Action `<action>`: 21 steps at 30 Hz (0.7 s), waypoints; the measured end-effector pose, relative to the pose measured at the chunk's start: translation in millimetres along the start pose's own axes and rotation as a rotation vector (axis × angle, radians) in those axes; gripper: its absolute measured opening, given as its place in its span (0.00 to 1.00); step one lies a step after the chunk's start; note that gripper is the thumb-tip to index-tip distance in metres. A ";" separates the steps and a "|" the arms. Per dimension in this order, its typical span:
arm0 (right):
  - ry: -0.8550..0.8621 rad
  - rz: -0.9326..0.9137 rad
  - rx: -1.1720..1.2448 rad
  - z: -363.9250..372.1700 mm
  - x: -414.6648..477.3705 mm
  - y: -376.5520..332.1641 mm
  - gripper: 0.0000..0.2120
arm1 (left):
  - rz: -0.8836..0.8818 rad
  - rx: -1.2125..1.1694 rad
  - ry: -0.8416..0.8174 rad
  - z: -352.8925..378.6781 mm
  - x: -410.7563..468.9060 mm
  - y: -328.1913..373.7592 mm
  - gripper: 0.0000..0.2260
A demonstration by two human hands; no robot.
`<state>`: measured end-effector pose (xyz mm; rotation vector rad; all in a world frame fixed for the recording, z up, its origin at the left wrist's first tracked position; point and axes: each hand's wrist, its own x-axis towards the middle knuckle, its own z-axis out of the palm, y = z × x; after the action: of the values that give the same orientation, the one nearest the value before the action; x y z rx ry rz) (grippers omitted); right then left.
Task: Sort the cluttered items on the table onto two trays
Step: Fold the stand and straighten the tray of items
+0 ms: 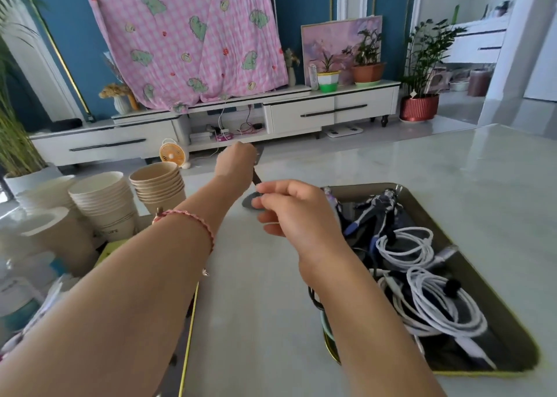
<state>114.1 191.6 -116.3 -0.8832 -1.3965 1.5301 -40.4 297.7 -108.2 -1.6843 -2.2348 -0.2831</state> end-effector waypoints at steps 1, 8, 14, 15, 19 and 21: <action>0.001 0.013 -0.002 -0.2 -3.1 -1.5 0.08 | 0.038 -0.010 0.052 -7.3 -8.2 -0.2 0.15; 0.203 0.257 0.310 -12.0 -28.8 -10.2 0.21 | 0.309 -0.300 0.352 -94.3 -87.9 -11.1 0.16; -0.003 0.350 1.021 -19.6 -108.6 0.6 0.32 | 0.482 -0.546 0.356 -160.4 -171.0 -6.6 0.10; -0.062 0.360 1.068 -17.4 -115.0 2.3 0.31 | 0.494 -0.577 0.357 -165.0 -180.9 -5.2 0.09; -0.118 0.359 1.032 -6.4 -148.2 -9.7 0.24 | 0.411 -0.781 0.262 -180.8 -219.6 -1.1 0.06; -0.089 0.321 0.931 -3.5 -157.4 -13.8 0.13 | 0.396 -0.834 0.246 -183.3 -229.6 1.8 0.07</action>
<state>178.9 47.5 -110.5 -0.4502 -0.4576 2.1859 43.9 29.1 -24.2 -2.2583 -1.6262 -1.3696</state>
